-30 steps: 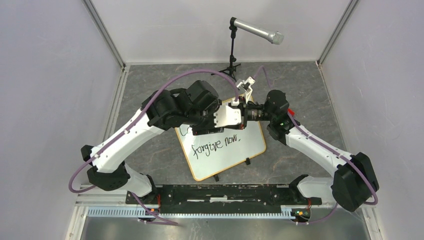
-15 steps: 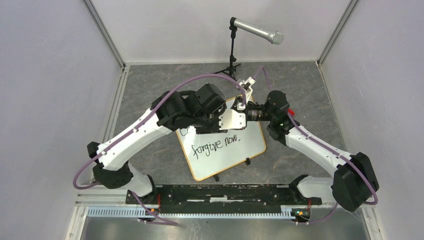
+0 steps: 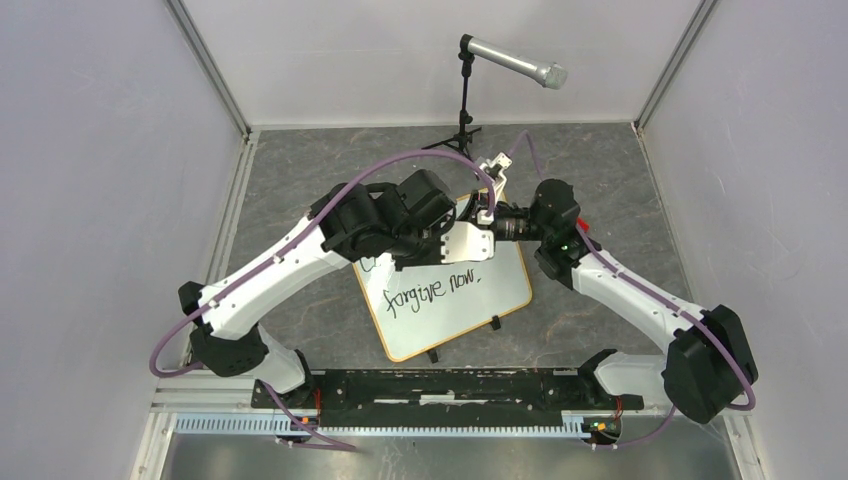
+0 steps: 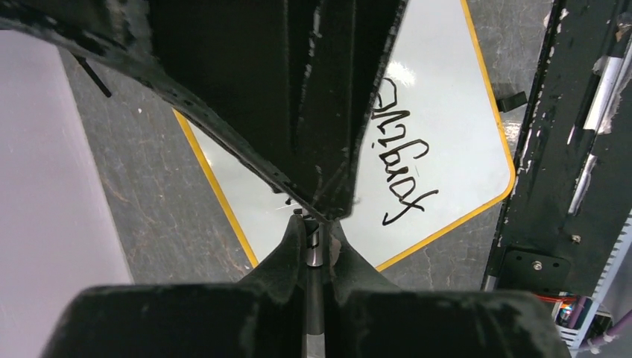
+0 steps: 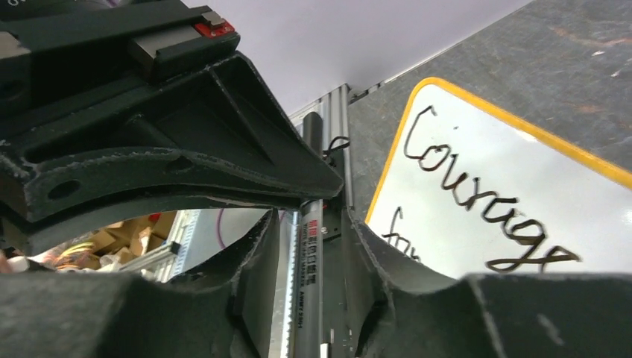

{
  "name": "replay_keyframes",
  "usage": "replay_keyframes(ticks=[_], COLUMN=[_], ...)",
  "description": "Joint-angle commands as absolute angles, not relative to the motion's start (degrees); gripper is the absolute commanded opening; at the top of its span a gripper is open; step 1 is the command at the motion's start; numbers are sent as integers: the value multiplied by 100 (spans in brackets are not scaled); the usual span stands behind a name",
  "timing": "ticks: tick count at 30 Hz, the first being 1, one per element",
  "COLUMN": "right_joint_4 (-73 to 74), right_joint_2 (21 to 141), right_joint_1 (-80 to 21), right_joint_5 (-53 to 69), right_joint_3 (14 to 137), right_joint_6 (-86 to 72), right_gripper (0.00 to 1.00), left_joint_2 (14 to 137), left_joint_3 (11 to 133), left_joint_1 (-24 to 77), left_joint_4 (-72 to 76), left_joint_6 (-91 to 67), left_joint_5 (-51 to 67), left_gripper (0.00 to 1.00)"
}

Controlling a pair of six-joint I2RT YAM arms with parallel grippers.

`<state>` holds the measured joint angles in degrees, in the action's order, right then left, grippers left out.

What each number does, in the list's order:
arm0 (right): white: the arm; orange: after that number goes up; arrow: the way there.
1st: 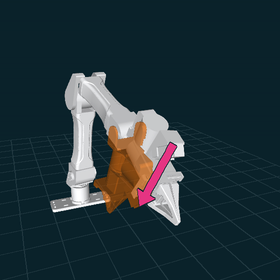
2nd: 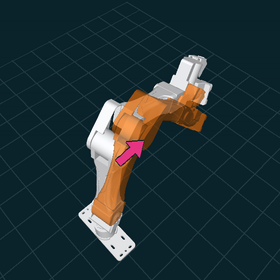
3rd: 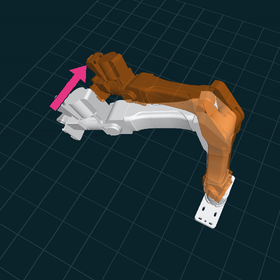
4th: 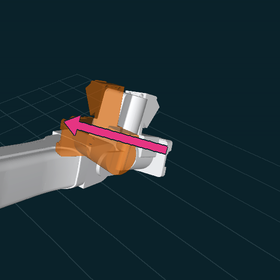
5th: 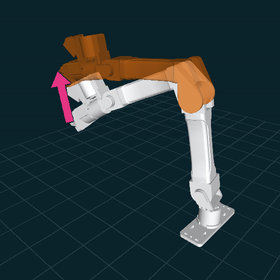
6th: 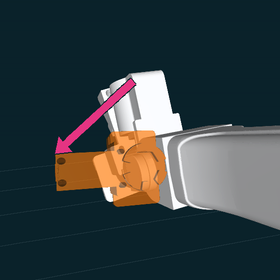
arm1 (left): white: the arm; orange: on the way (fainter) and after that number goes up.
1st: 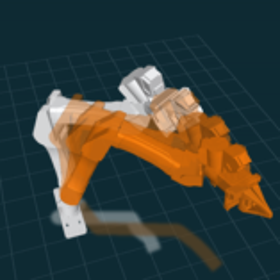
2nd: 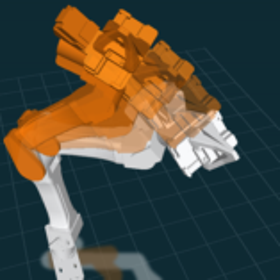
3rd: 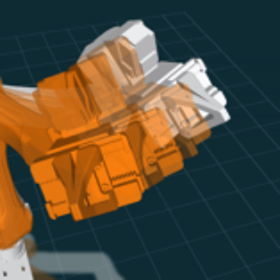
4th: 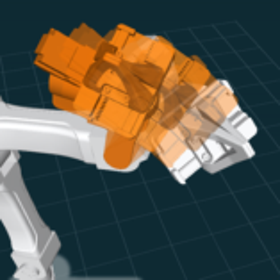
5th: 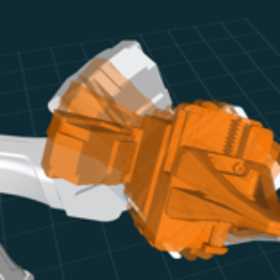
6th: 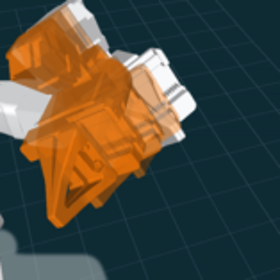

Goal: Write a sentence on the whiteboard
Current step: Pass from the right arm to the left, then put down the whiteboard marker at the center of the board.

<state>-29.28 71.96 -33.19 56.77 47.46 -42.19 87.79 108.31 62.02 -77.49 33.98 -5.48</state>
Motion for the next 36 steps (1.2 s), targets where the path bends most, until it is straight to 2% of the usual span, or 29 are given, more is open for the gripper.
replay_keyframes(ticks=[1,5,6,7,8,15,24,29,36], right_joint_4=[-2694,-2158,-2061,-2012,-1952,-1204,963,1720,1773], right_joint_2=[7123,7053,7035,7017,6985,6887,6721,6845,6544], right_joint_1=[-3061,-2668,-2551,-2376,-2199,-924,321,941,1478], right_joint_5=[5713,5554,5529,5520,5507,5378,4645,4564,4238], right_joint_3=[5138,5365,5415,5467,5512,5803,5880,5835,5221], right_joint_6=[-3888,-3535,-3471,-3425,-3388,-2669,106,1000,1795], right_gripper=[53,75,82,93,98,98,98,98,98], left_joint_2=[8535,8465,8469,8482,8502,8327,8302,8144,8020], left_joint_3=[10842,10955,10989,11032,11062,10882,9825,8607,7009], left_joint_1=[5951,5419,5245,5003,4719,2500,-168,-498,-589], left_joint_4=[-7647,-7626,-7611,-7603,-7609,-7063,-6439,-5859,-4762], left_joint_6=[3174,2874,2783,2661,2532,1726,1271,1437,1212], left_joint_5=[-156,297,379,515,657,1245,1913,1621,1524], left_gripper=[2,2,2,2,2,2,2,2,5])
